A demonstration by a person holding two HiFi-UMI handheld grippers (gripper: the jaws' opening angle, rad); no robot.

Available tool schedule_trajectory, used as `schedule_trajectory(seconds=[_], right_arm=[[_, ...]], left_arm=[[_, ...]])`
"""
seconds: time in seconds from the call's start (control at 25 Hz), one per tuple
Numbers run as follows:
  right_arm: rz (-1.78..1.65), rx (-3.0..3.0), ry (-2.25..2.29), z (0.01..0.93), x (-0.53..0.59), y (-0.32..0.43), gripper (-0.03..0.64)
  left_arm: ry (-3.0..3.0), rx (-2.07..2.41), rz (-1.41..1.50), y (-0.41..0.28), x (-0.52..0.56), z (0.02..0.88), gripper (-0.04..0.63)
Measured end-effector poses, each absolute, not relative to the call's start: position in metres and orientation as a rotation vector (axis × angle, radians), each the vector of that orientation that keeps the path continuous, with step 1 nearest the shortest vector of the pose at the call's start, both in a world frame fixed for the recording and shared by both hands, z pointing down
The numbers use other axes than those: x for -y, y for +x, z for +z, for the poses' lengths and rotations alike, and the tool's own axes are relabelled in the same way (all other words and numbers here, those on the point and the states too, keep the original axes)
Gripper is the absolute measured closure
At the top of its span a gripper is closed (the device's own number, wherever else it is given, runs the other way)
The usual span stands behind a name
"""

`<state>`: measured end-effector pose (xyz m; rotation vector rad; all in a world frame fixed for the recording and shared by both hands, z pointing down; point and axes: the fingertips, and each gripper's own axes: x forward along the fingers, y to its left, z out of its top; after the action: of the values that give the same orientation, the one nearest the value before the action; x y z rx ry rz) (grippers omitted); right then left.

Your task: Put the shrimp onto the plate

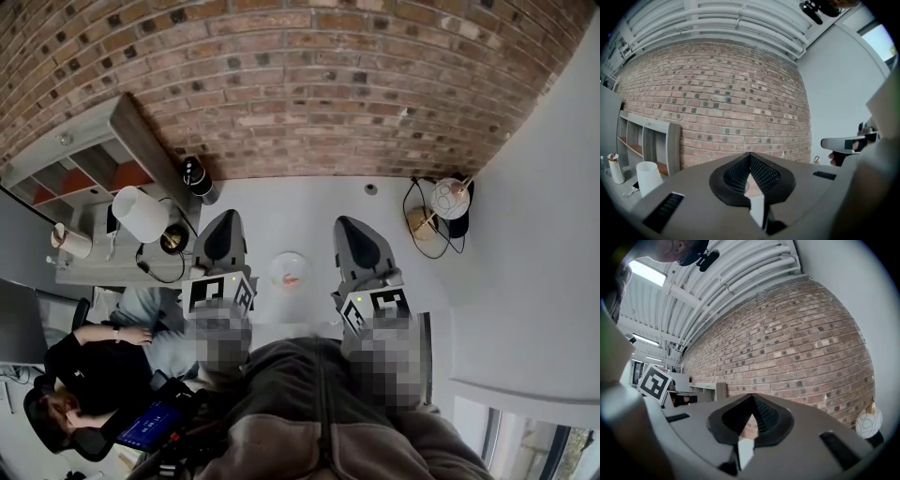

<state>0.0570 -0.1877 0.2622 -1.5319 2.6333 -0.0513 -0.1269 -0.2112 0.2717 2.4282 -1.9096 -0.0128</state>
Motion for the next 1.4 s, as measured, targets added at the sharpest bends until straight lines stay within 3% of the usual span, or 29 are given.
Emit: schedule_trajectory(seconds=[0.36,1.4], right_arm=[[0.069,-2.539,-1.539,0.231,0.188,0.060,0.615],[0.148,-2.544,-1.552,0.223,0.203,0.052,0.617]], left_arm=[[2.516,1.902,-0.105,-0.122,0.208,0.235,0.591],[2.583,1.850,-0.071,-0.119,0.221,0.229,0.591]])
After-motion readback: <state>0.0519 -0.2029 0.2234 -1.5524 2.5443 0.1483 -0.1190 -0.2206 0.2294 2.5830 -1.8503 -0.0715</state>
